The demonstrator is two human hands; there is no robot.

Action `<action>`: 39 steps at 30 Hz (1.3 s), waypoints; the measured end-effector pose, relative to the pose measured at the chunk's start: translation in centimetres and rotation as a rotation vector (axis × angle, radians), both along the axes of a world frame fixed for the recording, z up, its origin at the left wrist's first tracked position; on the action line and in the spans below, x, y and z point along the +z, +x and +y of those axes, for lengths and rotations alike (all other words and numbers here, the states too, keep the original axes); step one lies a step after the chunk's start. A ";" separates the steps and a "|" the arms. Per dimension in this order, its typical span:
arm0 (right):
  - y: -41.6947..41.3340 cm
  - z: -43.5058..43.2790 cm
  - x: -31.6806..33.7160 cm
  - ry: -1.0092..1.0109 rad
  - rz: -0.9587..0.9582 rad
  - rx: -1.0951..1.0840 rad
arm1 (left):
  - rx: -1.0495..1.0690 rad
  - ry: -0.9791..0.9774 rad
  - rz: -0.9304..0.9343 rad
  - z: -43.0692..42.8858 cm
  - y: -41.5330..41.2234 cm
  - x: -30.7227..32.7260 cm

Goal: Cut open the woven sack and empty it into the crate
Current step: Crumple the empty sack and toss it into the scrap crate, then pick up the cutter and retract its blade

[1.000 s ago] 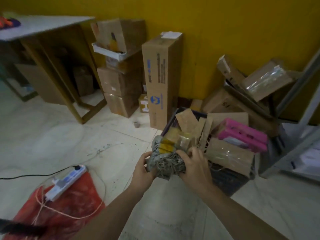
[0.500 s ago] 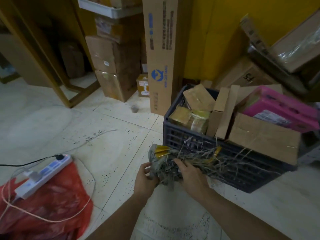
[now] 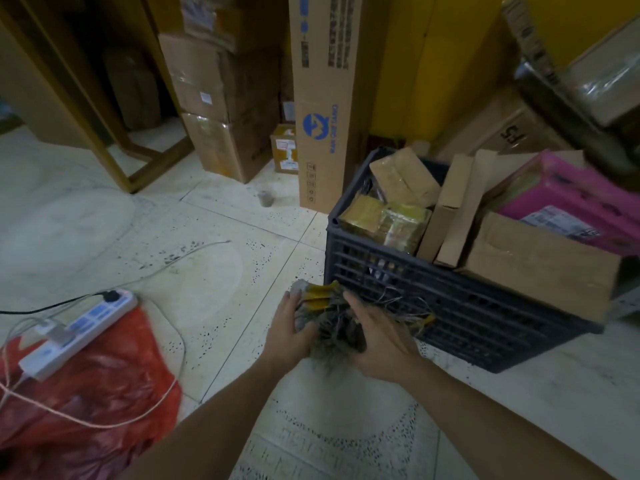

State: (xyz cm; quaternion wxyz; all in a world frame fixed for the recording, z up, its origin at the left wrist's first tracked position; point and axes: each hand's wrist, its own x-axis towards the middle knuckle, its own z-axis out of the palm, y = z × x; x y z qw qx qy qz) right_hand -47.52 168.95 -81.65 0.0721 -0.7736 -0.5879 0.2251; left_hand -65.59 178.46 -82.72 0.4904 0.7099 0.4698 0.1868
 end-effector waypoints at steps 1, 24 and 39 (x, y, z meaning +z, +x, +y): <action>0.4 -0.1 1.6 -0.005 0.014 -0.003 | 0.000 0.042 0.045 0.1 0.3 1.3; 2.3 -20.1 74.8 0.459 0.288 -0.272 | -0.092 0.207 -0.170 -15.8 3.9 75.1; 1.4 -36.3 92.3 0.600 0.006 -0.458 | -0.650 0.394 -0.327 -29.6 5.2 92.7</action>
